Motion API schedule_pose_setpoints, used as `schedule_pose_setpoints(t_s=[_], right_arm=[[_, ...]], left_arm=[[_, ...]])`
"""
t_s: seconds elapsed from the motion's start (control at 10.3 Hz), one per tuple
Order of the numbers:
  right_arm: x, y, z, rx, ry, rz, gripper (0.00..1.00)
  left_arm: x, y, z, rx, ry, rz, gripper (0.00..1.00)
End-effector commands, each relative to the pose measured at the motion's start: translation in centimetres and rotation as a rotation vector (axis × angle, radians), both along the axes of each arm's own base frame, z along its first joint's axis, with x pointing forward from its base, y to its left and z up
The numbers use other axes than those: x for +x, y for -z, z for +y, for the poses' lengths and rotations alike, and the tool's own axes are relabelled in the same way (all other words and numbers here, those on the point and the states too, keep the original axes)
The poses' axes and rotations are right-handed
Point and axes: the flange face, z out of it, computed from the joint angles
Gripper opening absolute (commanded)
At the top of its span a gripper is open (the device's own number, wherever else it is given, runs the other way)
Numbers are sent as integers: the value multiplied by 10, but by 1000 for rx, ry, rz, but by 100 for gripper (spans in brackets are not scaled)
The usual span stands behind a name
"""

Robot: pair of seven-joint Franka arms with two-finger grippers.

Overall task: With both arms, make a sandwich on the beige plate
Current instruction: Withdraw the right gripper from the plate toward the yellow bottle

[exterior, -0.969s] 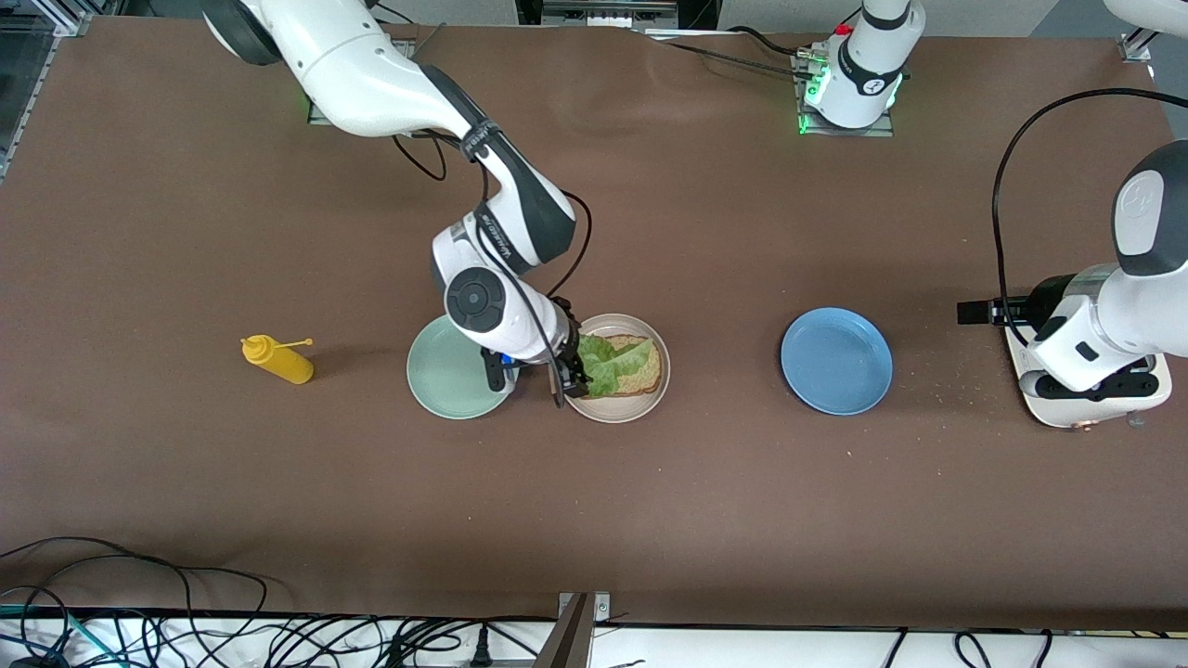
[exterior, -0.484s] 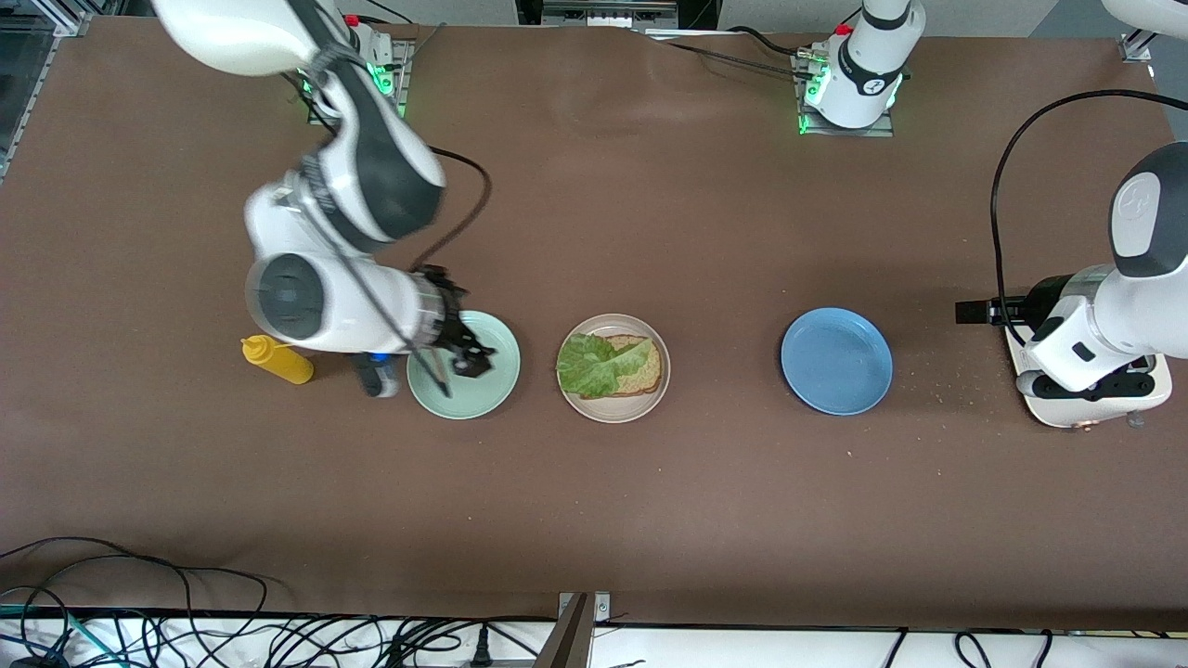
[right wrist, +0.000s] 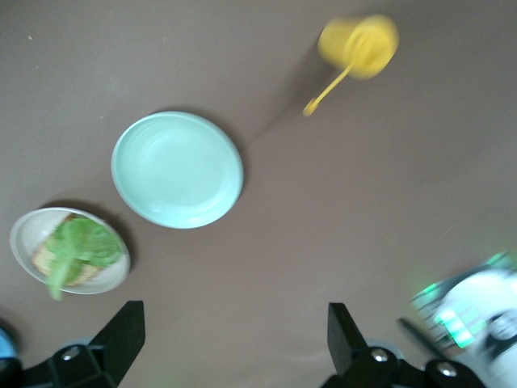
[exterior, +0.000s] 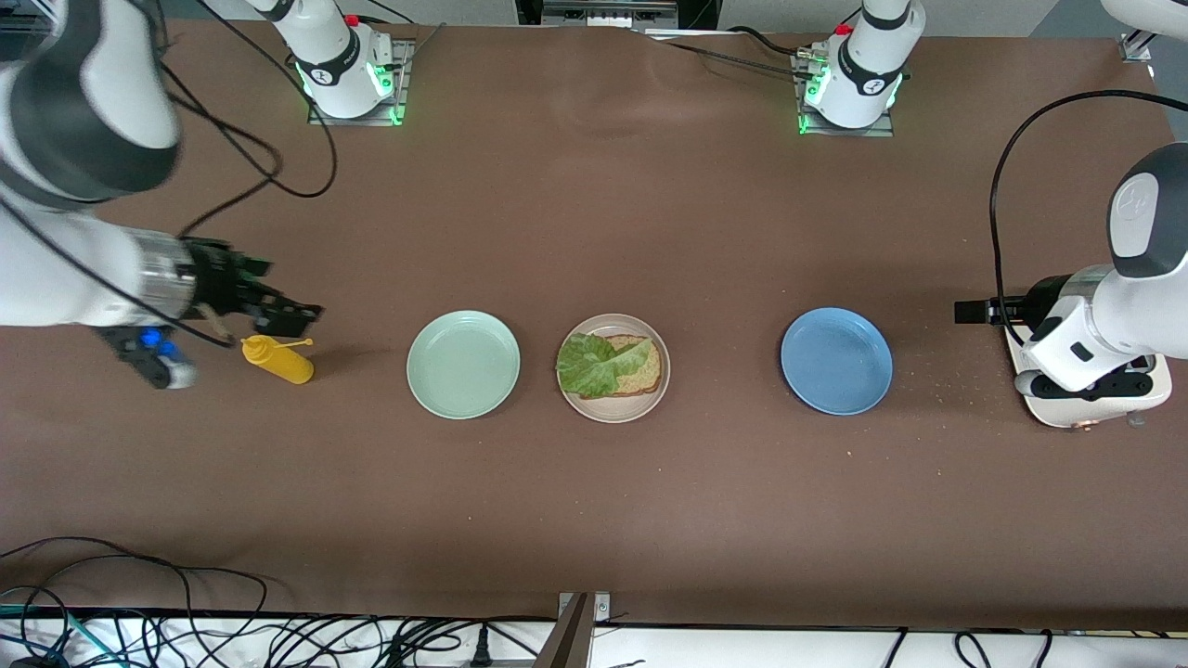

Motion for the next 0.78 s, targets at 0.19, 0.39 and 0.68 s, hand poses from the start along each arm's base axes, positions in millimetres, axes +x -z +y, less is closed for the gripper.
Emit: schedule_pose_setpoints(t_s=[0.19,0.39,0.68], right_arm=[[-9,-7,-121,95,-438,-129,100],[-10,8,-162,150,-680,-202,100],[-19,63,-231,413,-995,-453,100]], left_arm=[[-4,-6,1,28,16,3,100],[-4,-6,1,28,16,2,100],[-4,-5,2,28,14,3,100]])
